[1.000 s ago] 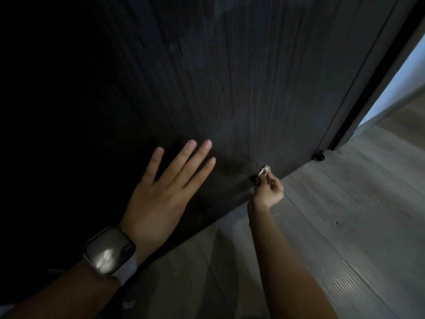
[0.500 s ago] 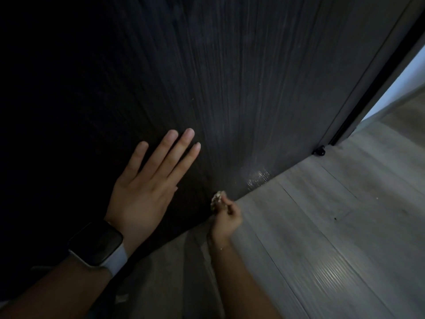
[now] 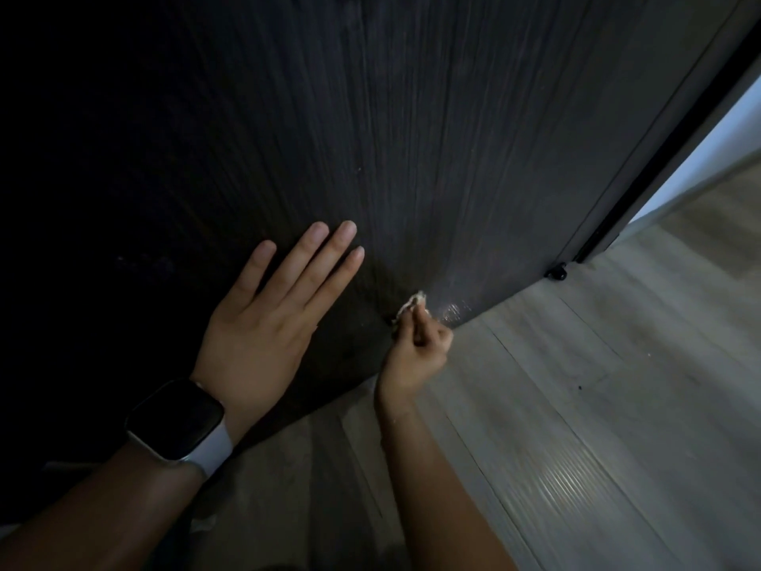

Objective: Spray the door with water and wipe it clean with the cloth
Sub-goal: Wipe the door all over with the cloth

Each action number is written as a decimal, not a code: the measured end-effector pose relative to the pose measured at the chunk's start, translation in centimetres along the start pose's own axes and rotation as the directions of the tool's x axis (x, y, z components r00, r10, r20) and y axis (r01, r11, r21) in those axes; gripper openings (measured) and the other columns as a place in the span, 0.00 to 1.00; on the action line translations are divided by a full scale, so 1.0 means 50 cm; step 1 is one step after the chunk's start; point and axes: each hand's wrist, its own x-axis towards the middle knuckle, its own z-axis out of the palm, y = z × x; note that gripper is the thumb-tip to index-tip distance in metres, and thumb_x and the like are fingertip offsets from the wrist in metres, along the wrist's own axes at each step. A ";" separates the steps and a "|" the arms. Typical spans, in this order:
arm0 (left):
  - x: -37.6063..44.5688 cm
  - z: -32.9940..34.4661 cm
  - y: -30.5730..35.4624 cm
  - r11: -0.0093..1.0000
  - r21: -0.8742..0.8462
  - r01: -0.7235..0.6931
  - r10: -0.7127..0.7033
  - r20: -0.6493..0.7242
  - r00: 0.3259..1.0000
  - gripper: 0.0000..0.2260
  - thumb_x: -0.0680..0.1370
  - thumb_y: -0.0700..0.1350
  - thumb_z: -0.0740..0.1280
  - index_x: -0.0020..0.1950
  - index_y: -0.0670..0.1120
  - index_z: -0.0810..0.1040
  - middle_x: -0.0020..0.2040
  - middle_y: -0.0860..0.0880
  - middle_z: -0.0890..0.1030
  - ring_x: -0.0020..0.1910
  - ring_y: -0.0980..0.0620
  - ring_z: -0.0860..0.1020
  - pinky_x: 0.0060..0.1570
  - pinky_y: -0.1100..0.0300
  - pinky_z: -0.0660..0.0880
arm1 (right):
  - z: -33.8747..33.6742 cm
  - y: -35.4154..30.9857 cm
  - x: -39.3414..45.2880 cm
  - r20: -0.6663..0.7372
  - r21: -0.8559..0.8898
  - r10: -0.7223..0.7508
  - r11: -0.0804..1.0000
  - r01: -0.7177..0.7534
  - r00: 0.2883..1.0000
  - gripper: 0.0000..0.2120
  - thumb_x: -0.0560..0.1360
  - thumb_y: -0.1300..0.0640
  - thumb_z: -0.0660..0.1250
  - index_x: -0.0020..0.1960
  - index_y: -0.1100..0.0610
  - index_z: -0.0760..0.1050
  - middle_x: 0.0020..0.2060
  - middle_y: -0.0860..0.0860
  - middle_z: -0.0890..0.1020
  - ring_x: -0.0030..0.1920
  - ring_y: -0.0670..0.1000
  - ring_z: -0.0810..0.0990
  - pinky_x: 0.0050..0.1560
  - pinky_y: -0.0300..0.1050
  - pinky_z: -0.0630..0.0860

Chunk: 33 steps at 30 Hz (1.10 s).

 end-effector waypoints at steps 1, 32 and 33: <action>-0.002 0.001 0.000 1.000 0.005 0.002 -0.002 -0.003 1.000 0.33 0.79 0.50 0.54 0.81 0.46 0.43 0.81 0.44 0.39 0.79 0.44 0.38 0.75 0.45 0.36 | -0.005 -0.007 0.008 0.019 -0.020 -0.011 1.000 0.011 1.000 0.11 0.72 0.71 0.71 0.53 0.63 0.82 0.42 0.58 0.73 0.42 0.50 0.76 0.45 0.38 0.76; -0.001 0.006 0.006 1.000 0.023 0.005 -0.005 0.007 1.000 0.34 0.79 0.50 0.55 0.81 0.47 0.43 0.81 0.44 0.40 0.79 0.43 0.38 0.75 0.43 0.33 | -0.041 -0.040 0.171 0.094 0.165 0.517 0.834 -0.526 0.851 0.03 0.73 0.67 0.71 0.41 0.64 0.79 0.35 0.53 0.81 0.37 0.48 0.82 0.31 0.36 0.77; -0.001 0.005 0.006 1.000 0.022 0.000 0.000 0.009 1.000 0.34 0.79 0.50 0.55 0.81 0.47 0.43 0.81 0.44 0.40 0.79 0.43 0.38 0.75 0.43 0.33 | -0.038 -0.044 0.168 0.104 0.177 0.477 0.854 -0.489 0.873 0.03 0.73 0.67 0.72 0.44 0.66 0.79 0.36 0.53 0.82 0.37 0.47 0.82 0.33 0.36 0.78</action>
